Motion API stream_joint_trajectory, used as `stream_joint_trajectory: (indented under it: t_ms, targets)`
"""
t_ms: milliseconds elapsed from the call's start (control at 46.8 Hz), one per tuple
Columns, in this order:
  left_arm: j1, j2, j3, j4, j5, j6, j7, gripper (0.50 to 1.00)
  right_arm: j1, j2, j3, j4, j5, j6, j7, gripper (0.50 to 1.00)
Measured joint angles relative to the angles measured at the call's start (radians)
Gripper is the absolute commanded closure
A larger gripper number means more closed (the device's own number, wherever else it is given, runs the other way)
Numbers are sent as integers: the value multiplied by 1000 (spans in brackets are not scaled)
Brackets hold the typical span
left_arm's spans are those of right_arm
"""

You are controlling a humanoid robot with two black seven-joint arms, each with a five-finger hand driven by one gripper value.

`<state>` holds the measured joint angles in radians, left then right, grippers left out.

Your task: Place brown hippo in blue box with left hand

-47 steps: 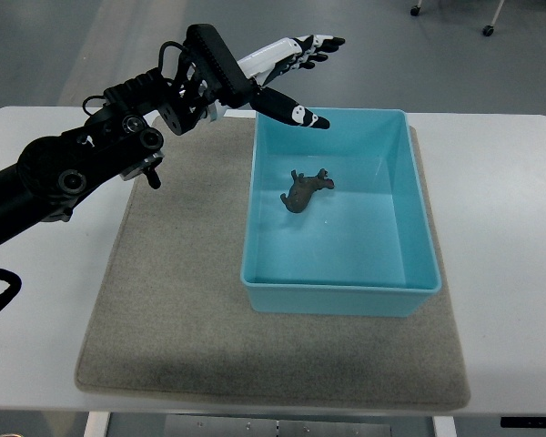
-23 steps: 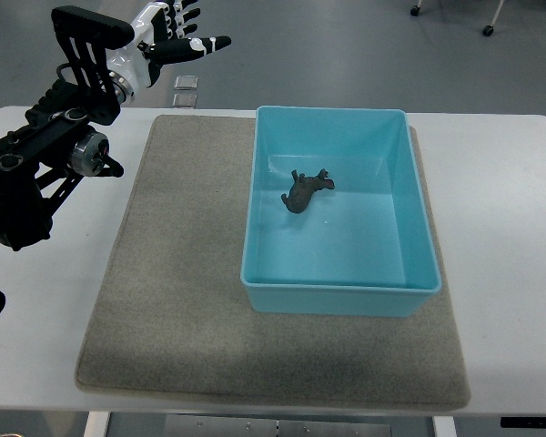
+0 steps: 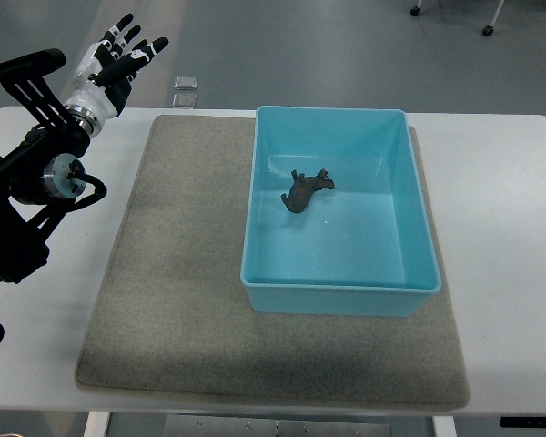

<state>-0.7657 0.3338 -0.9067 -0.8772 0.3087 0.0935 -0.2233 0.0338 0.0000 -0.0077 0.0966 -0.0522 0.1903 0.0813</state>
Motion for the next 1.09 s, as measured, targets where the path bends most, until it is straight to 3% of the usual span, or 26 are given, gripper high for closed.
stream_joint_trajectory:
  t_ms: [1090]
  targets:
    - [78, -1, -65, 5, -73, -3, 1, 504, 0, 0, 2, 0, 0, 1, 0, 564]
